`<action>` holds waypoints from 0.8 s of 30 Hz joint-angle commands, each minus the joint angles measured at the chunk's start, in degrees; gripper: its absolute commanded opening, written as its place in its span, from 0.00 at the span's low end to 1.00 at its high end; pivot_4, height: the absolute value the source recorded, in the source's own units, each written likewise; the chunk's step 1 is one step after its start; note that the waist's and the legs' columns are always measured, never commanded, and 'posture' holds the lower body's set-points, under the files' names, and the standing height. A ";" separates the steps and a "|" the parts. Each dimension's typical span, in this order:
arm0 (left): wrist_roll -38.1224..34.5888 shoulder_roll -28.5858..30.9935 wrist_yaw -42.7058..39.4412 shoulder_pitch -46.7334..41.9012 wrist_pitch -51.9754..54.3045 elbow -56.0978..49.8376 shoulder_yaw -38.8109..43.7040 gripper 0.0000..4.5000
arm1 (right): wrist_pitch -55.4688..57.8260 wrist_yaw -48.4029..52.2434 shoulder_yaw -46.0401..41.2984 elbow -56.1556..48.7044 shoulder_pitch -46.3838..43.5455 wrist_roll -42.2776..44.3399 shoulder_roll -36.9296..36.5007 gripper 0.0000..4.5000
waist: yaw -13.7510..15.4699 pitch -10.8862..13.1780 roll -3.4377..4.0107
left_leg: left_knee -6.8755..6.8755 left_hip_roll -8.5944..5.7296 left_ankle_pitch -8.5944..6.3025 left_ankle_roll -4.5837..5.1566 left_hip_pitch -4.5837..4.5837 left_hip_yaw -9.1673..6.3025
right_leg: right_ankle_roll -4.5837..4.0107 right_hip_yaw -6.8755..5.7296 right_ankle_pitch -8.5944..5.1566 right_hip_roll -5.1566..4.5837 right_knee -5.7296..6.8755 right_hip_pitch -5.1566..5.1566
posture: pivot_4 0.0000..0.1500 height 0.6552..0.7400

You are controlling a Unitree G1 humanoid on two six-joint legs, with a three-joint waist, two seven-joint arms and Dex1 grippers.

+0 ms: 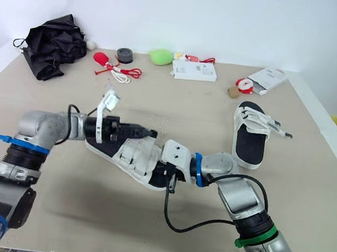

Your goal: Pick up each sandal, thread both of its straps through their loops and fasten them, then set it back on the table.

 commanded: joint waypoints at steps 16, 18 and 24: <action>4.82 -3.34 -6.17 -2.46 -4.52 -0.10 -1.69 0.01 | 1.98 -0.12 2.70 1.25 2.50 -1.58 -0.68 0.00 | 0.01 0.00 0.00 | 0.01 -0.01 -0.01 0.01 -0.01 0.01 | 0.03 0.00 -0.02 0.00 0.00 0.01 | 1.00 1.00; 3.87 -3.52 -6.58 -2.61 -3.01 -1.33 -1.34 0.01 | 2.02 -0.16 2.68 1.24 2.49 -1.56 -0.65 0.00 | 0.01 0.00 0.00 | 0.01 -0.01 -0.01 0.01 -0.01 0.00 | 0.03 0.00 -0.02 0.00 0.00 0.01 | 1.00 1.00; 1.28 -4.46 -6.53 -3.15 2.16 -4.15 0.44 0.01 | 1.98 -0.16 2.60 1.22 2.57 -1.54 -0.68 0.00 | 0.00 0.00 0.00 | 0.01 -0.01 -0.01 0.01 -0.01 -0.01 | 0.03 0.00 -0.02 0.00 0.00 0.01 | 1.00 1.00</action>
